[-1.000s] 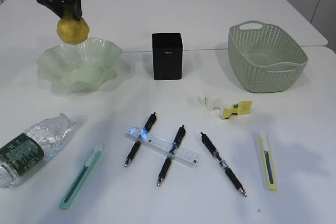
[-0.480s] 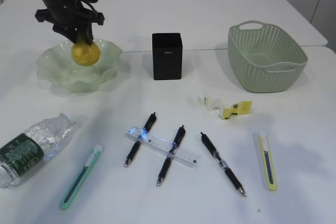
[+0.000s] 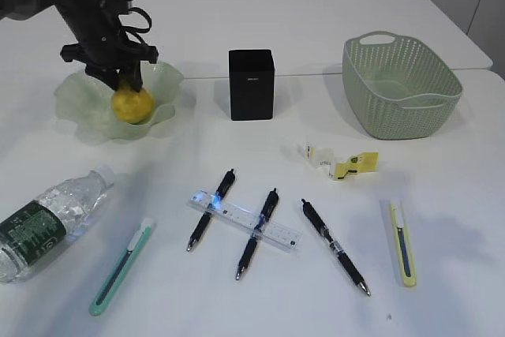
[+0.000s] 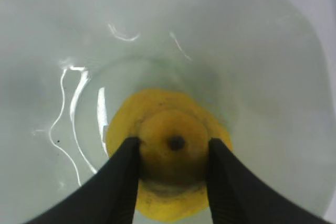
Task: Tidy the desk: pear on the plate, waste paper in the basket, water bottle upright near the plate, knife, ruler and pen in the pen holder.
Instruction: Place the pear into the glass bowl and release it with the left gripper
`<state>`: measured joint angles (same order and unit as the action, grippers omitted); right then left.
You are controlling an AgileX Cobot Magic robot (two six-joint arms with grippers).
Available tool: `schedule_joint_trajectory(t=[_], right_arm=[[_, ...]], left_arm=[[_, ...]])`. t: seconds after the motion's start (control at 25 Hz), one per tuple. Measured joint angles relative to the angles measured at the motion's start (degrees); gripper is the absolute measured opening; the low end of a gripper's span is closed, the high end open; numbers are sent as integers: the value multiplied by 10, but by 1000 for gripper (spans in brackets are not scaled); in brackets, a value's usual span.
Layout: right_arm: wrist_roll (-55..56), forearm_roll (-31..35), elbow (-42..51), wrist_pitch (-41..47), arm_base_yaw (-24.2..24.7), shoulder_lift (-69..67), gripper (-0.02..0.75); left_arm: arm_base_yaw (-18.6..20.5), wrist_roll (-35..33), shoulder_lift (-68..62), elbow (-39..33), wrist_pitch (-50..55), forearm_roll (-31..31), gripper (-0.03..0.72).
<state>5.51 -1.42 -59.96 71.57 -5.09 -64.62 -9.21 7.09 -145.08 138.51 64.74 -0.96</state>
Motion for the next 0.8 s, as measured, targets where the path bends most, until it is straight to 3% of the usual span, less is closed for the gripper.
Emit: schedule_joint_trajectory(t=[0.6,0.8], right_arm=[[0,0,0,0,0,0,583],[0,0,0,0,0,0,583]], left_arm=[[2,0,-1,0,0,0,279],[2,0,-1,0,2,0,316]])
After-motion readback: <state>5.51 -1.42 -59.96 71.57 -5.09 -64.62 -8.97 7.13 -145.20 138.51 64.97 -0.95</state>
